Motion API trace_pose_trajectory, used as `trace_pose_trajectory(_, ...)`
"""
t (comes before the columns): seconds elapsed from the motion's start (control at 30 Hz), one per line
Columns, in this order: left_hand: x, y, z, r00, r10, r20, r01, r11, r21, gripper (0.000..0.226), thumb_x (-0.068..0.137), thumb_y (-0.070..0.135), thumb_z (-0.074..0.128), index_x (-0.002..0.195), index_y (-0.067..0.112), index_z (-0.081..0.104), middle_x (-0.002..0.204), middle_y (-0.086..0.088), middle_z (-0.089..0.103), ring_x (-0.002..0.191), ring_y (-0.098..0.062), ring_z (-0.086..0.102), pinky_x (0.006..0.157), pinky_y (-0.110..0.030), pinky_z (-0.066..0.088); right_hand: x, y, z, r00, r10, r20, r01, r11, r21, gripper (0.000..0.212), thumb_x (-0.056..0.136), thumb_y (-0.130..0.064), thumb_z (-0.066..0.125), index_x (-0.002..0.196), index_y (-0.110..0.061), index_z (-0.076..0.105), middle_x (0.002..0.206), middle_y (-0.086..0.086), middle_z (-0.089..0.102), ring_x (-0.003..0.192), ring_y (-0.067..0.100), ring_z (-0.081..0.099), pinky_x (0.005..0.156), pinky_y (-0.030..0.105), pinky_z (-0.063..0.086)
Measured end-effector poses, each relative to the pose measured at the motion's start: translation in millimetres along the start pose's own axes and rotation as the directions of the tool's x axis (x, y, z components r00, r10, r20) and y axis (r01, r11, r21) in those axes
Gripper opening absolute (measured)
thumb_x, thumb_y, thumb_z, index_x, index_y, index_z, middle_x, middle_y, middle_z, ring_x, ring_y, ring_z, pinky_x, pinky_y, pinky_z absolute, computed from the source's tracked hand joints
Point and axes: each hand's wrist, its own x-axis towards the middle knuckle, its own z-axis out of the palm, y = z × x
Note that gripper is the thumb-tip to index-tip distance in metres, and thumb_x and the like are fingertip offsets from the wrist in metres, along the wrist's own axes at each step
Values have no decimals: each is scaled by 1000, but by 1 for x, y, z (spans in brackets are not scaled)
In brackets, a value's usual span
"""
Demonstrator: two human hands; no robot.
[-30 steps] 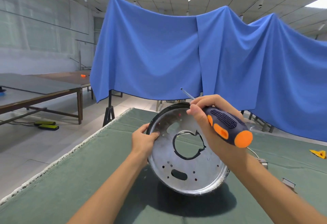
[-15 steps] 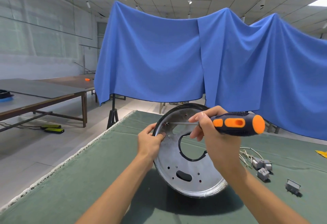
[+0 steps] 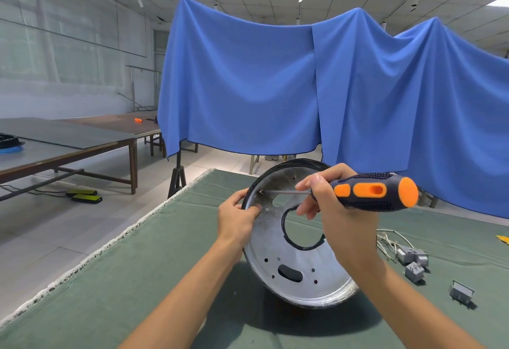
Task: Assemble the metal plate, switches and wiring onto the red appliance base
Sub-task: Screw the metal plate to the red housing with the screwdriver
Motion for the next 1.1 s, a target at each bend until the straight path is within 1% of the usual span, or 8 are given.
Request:
trace_pose_trajectory(0.13, -1, 1, 1, 1000, 0, 9, 0, 1000, -3, 25, 83, -3, 64, 105, 9, 67, 85, -10, 70, 73, -21, 64, 77, -40, 57, 2, -2, 2, 999, 18, 31, -18, 1000, -17, 24, 79, -29, 60, 74, -6, 62, 60, 6, 66, 49, 18, 64, 51, 21, 50)
trace_pose_trajectory(0.27, -2, 2, 3, 1000, -11, 8, 11, 1000, -6, 27, 84, -4, 64, 108, 9, 65, 85, -10, 70, 76, -23, 65, 80, -44, 57, 4, -4, 1, 998, 31, 50, -30, 999, -31, 18, 82, -19, 60, 74, -3, 62, 56, 7, 64, 48, 17, 62, 51, 18, 48)
trace_pose_trajectory(0.5, -3, 2, 6, 1000, -14, 1, 14, 1000, 19, 28, 81, -3, 63, 104, 13, 66, 82, -10, 71, 70, -22, 61, 77, -46, 55, 8, -11, 5, 996, 46, 74, -45, 999, -22, 19, 80, -17, 60, 74, 1, 60, 55, 11, 62, 46, 19, 62, 48, 21, 48)
trace_pose_trajectory(0.67, -3, -2, 7, 999, -26, -30, 27, 999, 41, 27, 80, -2, 63, 101, 14, 66, 66, 3, 66, 60, -15, 57, 71, -38, 55, 17, -16, 9, 990, 102, 93, -99, 994, -35, 19, 87, -11, 65, 69, -8, 60, 63, 10, 66, 44, 25, 62, 42, 25, 45)
trace_pose_trajectory(0.8, -6, -5, 9, 998, -46, -41, 47, 999, 26, 27, 80, -2, 63, 99, 16, 66, 71, -2, 68, 63, -18, 61, 72, -39, 56, 31, -22, 10, 973, 190, 131, -183, 981, -60, 21, 85, -22, 71, 69, -12, 62, 65, 9, 67, 37, 20, 55, 37, 27, 43)
trace_pose_trajectory(0.9, -6, -7, 11, 997, -45, -65, 48, 998, 49, 24, 80, 0, 63, 96, 18, 65, 72, 4, 67, 62, -13, 60, 67, -33, 54, 41, -27, 13, 934, 303, 191, -297, 953, -60, 24, 84, -25, 72, 63, -19, 60, 61, 9, 65, 47, 23, 64, 40, 29, 49)
trace_pose_trajectory(0.97, -6, -8, 13, 995, -53, -79, 58, 996, 67, 23, 81, 2, 63, 94, 20, 65, 77, 5, 66, 68, -12, 61, 68, -31, 54, 48, -29, 14, 896, 379, 232, -383, 923, -29, 19, 88, -15, 65, 69, -13, 58, 73, 7, 61, 59, 26, 70, 46, 29, 54)
trace_pose_trajectory(1.1, -5, -9, 11, 992, -91, -89, 99, 992, 84, 22, 82, 4, 62, 98, 18, 65, 88, 0, 67, 83, -22, 64, 78, -40, 57, 53, -26, 14, 848, 441, 294, -443, 894, -63, 13, 90, -4, 45, 83, -7, 56, 91, 9, 62, 70, 28, 73, 59, 36, 60)
